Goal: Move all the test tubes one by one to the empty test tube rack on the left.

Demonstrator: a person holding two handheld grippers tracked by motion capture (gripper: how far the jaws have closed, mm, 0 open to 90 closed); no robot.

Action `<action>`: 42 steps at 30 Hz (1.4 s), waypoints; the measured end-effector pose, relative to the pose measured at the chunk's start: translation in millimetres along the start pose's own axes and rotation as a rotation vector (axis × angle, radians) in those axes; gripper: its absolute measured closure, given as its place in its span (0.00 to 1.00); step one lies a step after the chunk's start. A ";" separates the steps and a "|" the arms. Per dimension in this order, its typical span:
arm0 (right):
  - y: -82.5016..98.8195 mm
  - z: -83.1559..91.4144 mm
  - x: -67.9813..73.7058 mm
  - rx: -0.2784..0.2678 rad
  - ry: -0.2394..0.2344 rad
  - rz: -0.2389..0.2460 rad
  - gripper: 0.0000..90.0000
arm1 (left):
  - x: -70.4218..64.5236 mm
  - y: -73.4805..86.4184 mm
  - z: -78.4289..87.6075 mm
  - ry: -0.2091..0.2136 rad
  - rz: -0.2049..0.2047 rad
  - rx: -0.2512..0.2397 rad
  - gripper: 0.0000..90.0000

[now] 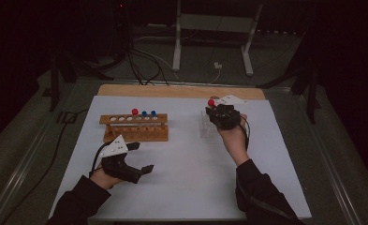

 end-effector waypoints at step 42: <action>67.4 66.7 108.9 0.071 -0.308 0.140 0.83 | -33.6 -65.0 -49.3 0.082 -0.130 -0.005 0.18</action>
Point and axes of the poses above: each handheld gripper's, and its own axes: z roughly backward along the jaws, y roughly out of its underside, x roughly to its left, the point moved 9 cm from there along -z, roughly forward along the jaws, and after that the axes turned 5 degrees about y, right-handed, at the moved point
